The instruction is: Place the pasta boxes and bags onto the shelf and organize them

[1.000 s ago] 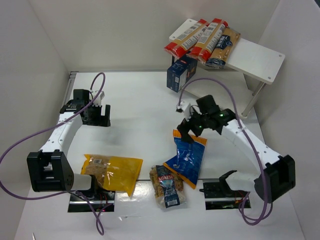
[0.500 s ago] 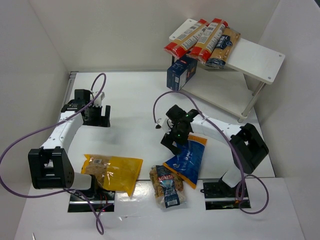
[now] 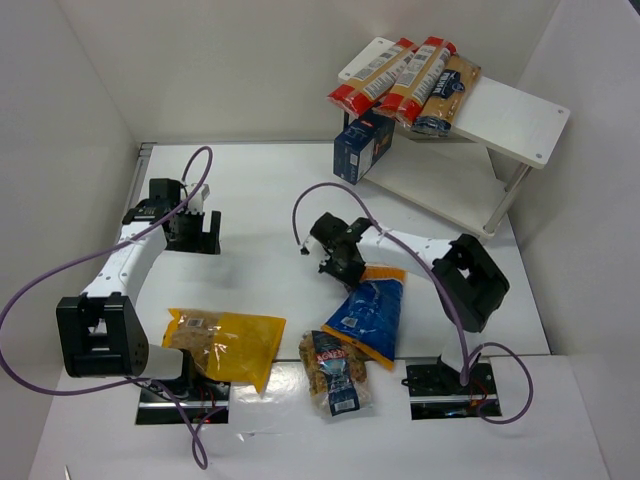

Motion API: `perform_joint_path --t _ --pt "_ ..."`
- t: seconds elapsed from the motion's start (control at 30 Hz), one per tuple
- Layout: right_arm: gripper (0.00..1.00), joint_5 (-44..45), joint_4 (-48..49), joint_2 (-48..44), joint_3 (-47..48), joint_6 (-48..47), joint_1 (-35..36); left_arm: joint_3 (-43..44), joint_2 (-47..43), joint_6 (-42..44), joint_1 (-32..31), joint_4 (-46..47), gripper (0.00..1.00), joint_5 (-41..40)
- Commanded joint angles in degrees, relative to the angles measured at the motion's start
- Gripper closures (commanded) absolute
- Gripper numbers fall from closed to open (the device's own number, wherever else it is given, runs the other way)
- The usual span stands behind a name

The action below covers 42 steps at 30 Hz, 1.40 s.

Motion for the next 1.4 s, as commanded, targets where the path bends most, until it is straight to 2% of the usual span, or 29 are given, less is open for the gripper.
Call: perform_joint_path --t 0.0,0.2,0.27,0.57,0.67,0.77,0.93,1.13,1.2,1.37 --pt "1.0 -10.26 2.22 -3.91 9.38 -1.62 0.17 1.01 -0.32 0.79 0.01 0.41 0.0 0.62" --pt "1.0 -24.1 -0.77 -5.87 23.19 -4.88 -0.44 1.01 0.2 1.32 0.01 0.41 0.0 1.76" --pt "1.0 -27.44 0.19 -7.35 25.14 -5.58 -0.98 1.01 0.21 1.92 0.01 0.41 0.0 2.63" --pt "1.0 -38.51 7.66 -9.3 24.37 -3.57 -5.89 1.01 -3.48 5.18 0.01 -0.12 0.0 12.21" --pt "1.0 -39.14 11.26 -9.3 22.09 -3.57 -6.69 1.01 -4.09 5.8 0.01 -0.12 0.0 12.84" --pt "1.0 -35.47 14.78 -5.88 21.02 -5.14 -6.69 1.01 -4.62 5.8 0.01 -0.12 0.0 12.84" --pt "1.0 -29.13 15.4 7.55 25.32 -7.26 -6.69 1.01 -4.62 5.8 0.01 -0.12 0.0 12.84" --pt "1.0 -26.75 16.63 16.17 34.72 -7.78 -6.16 1.01 -4.62 6.94 0.01 -0.65 0.0 15.38" --pt "1.0 -27.62 14.02 18.99 38.75 -6.65 -6.16 1.01 -4.62 6.94 0.01 -0.65 0.0 16.0" --pt "1.0 -28.16 9.7 26.29 54.39 -3.48 -6.16 1.01 -4.01 6.94 0.01 -0.65 0.0 16.52"
